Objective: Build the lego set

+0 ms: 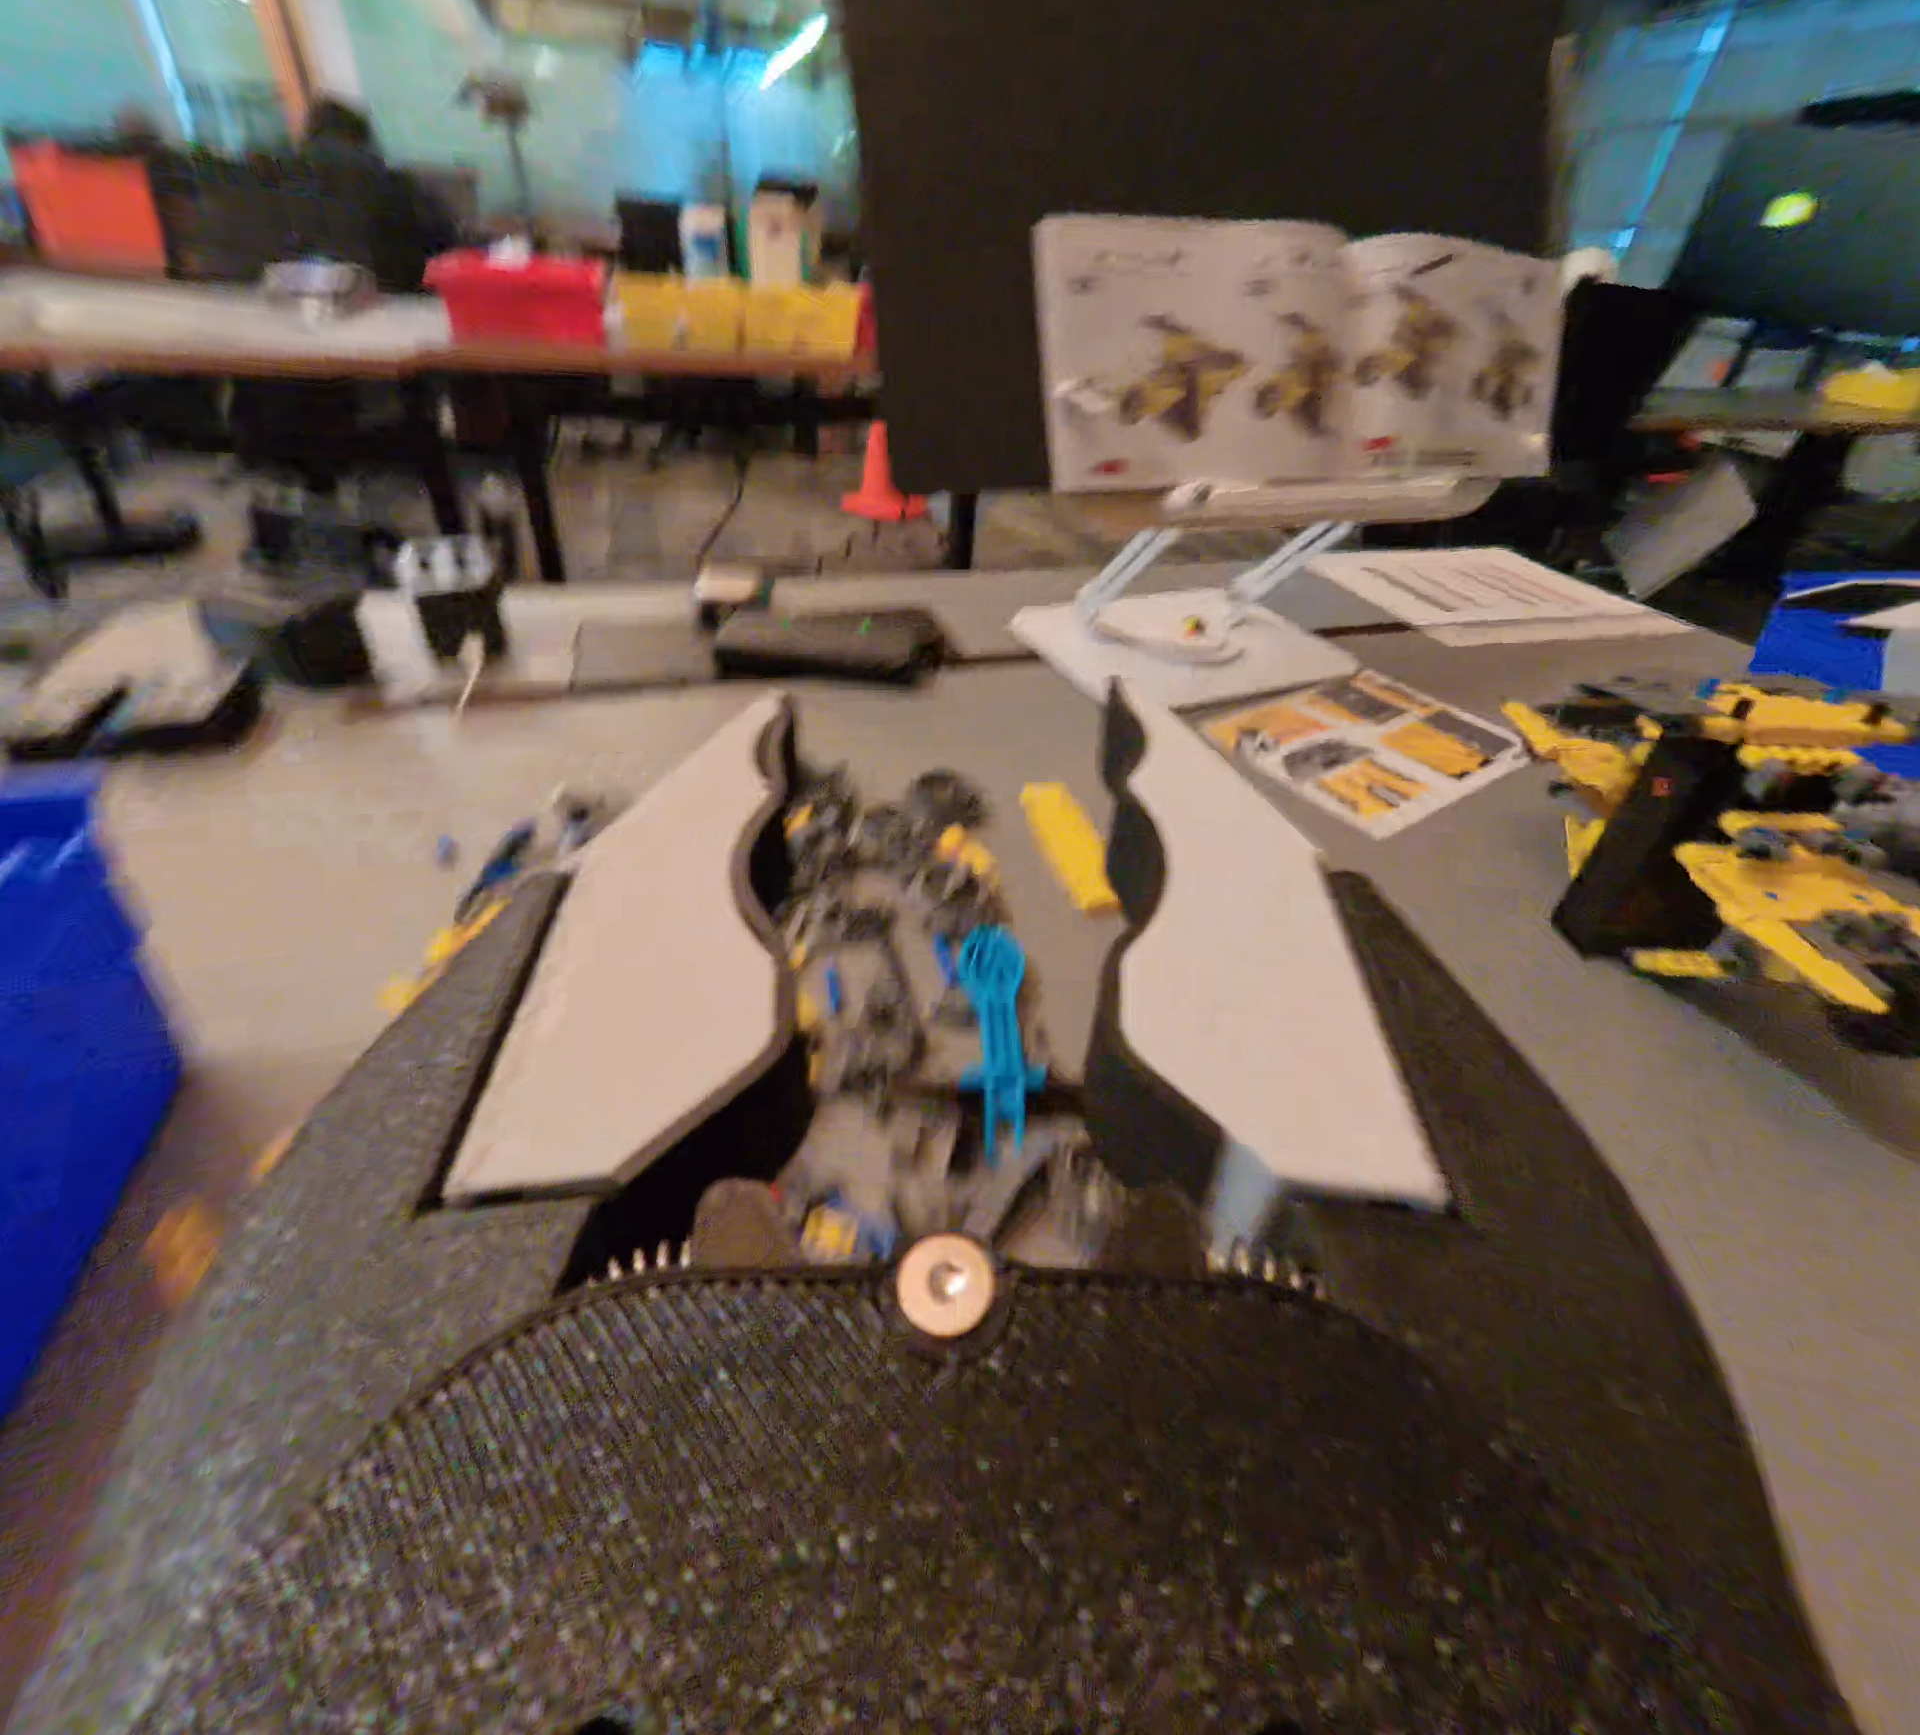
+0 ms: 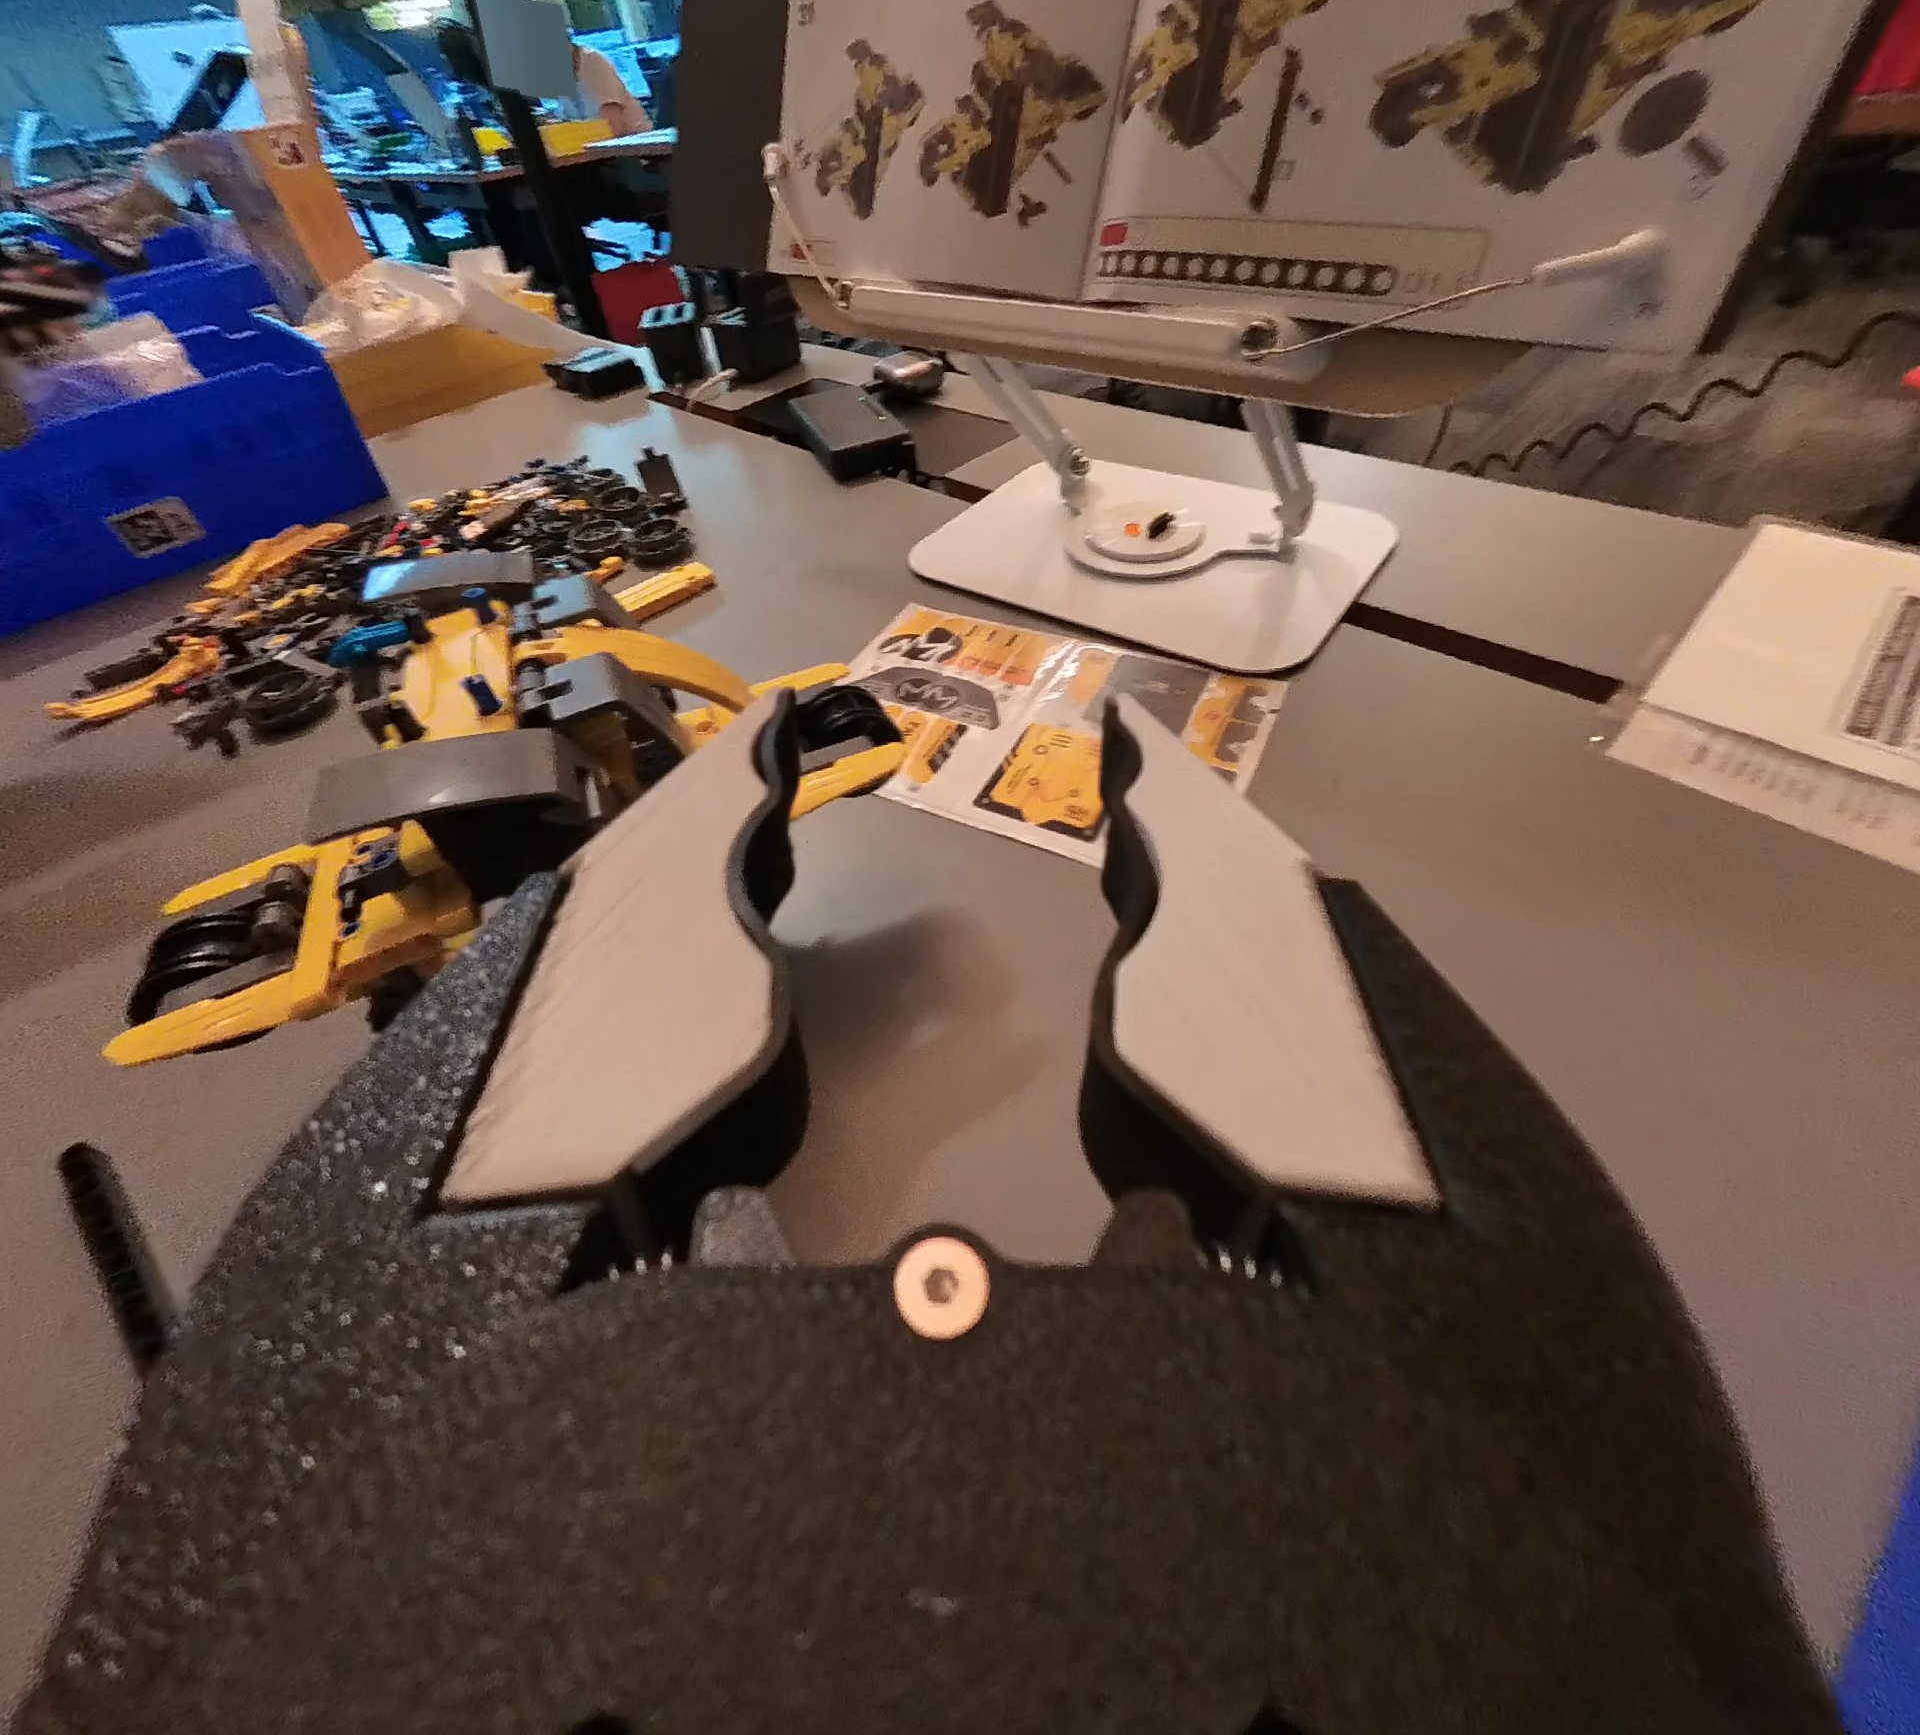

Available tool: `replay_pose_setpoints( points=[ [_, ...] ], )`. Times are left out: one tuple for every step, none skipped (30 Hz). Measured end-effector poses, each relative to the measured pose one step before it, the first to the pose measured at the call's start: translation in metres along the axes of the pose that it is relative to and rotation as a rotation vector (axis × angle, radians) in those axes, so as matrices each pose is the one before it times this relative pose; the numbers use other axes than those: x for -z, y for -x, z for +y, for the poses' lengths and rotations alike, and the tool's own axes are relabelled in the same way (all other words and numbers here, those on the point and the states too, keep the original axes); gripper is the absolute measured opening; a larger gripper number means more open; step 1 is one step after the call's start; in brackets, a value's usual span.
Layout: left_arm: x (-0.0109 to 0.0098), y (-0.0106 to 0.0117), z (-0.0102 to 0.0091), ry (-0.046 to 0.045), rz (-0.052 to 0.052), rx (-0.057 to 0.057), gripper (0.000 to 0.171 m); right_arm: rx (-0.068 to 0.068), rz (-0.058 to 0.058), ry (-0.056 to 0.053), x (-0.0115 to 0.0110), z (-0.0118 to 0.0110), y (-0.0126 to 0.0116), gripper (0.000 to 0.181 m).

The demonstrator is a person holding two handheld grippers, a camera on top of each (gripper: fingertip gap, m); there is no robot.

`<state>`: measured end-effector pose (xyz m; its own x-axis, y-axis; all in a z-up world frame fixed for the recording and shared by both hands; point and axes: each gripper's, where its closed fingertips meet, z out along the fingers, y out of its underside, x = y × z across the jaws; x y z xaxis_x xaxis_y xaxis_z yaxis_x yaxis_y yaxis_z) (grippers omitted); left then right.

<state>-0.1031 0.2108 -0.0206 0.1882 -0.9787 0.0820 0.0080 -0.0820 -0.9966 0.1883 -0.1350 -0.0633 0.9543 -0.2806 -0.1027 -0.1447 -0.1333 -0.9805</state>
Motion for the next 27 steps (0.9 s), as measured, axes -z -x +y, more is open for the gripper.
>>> replay_pose_setpoints(
  points=[
    [0.01796,0.01062,0.00741,0.04993,-0.005,0.0502,0.036,0.0062,0.0135,0.002,0.00031,0.00036,-0.00175,0.057],
    [0.01516,0.00561,0.00785,0.03988,0.0111,0.0535,0.023,0.0022,-0.0007,0.0029,-0.00078,0.00139,0.00029,0.057],
    [0.01249,0.00484,0.008,0.02759,0.0008,0.0467,0.009,-0.0017,-0.0063,0.003,-0.00154,0.00207,0.00126,0.056],
    [0.00999,0.00462,0.00814,0.01971,-0.0087,0.0321,0.003,-0.0019,-0.0048,0.0056,-0.00199,0.00284,0.00127,0.056],
    [0.00737,0.00487,0.00857,0.01977,-0.0161,0.017,0.0,0.0002,0.0019,0.0091,-0.00188,0.00312,0.00035,0.055],
    [0.00469,0.00474,0.00891,0.02314,-0.018,0.005,0.0,0.0017,0.0118,0.0099,-0.0011,0.00248,-0.00049,0.054],
    [0.00257,0.00388,0.00906,0.02695,-0.0126,0.0012,0.0,0.0007,0.024,0.0051,0.0004,0.00055,-0.0018,0.051],
    [0.00071,0.00331,0.00841,0.02531,-0.0096,0.0016,0.0,0.0002,0.026,-0.0103,0.00228,-0.00295,-0.00116,0.048],
    [-0.00057,0.00176,0.00698,0.0194,-0.0004,0.0036,0.0,0.0,0.0254,-0.0284,0.00451,-0.00661,-0.00035,0.043],
    [-0.00145,0.00052,0.0055,0.01404,0.0074,0.0072,0.0,0.0059,0.024,-0.0448,0.00654,-0.00941,0.00043,0.039],
    [-0.00198,-0.00004,0.00427,0.01123,0.01,0.0075,0.0,0.0108,0.0256,-0.0445,0.00779,-0.00939,0.00069,0.039],
    [-0.00236,-0.00037,0.00319,0.00985,0.0097,0.0036,0.0,0.0156,0.0255,-0.036,0.00849,-0.00773,0.00133,0.038],
    [-0.0025,0.00007,0.00287,0.01362,0.005,-0.0012,0.0,0.0174,0.0229,-0.0265,0.00895,-0.00532,0.00257,0.036],
    [-0.0027,-0.00024,0.00272,0.0175,0.0047,-0.0079,0.005,0.0141,0.0199,-0.0167,0.00948,-0.00242,0.0039,0.035],
    [-0.00245,-0.00135,0.00233,0.01985,0.008,-0.0123,0.008,0.006,0.0118,-0.007,0.00949,0.00047,0.00587,0.033],
    [-0.0026,-0.00339,0.00235,0.0228,0.015,-0.0141,0.014,-0.0036,-0.0033,0.0014,0.00919,0.00324,0.00885,0.033],
    [-0.0028,-0.00552,0.00271,0.02803,0.0245,-0.0063,0.021,-0.0128,-0.015,0.0111,0.00847,0.00629,0.01133,0.033],
    [-0.00272,-0.00877,0.00244,0.02694,0.0393,0.0019,0.025,-0.0208,-0.0136,0.0208,0.0075,0.00899,0.01174,0.032],
    [-0.0026,-0.01114,0.00171,0.02086,0.0497,0.0038,0.027,-0.0239,-0.0135,0.0239,0.00624,0.01056,0.01191,0.032],
    [-0.00263,-0.01079,0.00193,0.0189,0.0444,-0.0032,0.027,-0.0237,-0.0197,0.0198,0.00507,0.01055,0.01257,0.031],
    [-0.00267,-0.00641,0.00268,0.02097,0.0159,-0.0157,0.027,-0.0213,-0.0176,0.0193,0.00374,0.01063,0.01155,0.031],
    [-0.00248,-0.00039,0.00304,0.02238,-0.019,-0.0264,0.029,-0.021,-0.0044,0.0255,0.00218,0.01128,0.00817,0.031],
    [-0.00206,0.00316,0.00257,0.02104,-0.0384,-0.034,0.031,-0.0262,-0.0028,0.0229,0.00085,0.01024,0.00671,0.03],
    [-0.00194,0.00367,0.00248,0.02038,-0.04,-0.0358,0.032,-0.0353,-0.0164,0.0144,0.00005,0.00714,0.00763,0.03],
    [-0.00256,0.00125,0.00206,0.01848,-0.0252,-0.0322,0.032,-0.036,-0.029,0.0067,-0.00011,0.00272,0.00892,0.03],
    [-0.00379,-0.00318,0.00174,0.01525,-0.0016,-0.0222,0.031,-0.02,-0.0314,-0.0091,-0.00065,-0.00066,0.00863,0.03],
    [-0.00489,-0.00768,0.0023,0.01781,0.023,-0.0144,0.029,-0.0109,-0.0275,-0.014,-0.00173,-0.00127,0.00776,0.03]
  ],
)
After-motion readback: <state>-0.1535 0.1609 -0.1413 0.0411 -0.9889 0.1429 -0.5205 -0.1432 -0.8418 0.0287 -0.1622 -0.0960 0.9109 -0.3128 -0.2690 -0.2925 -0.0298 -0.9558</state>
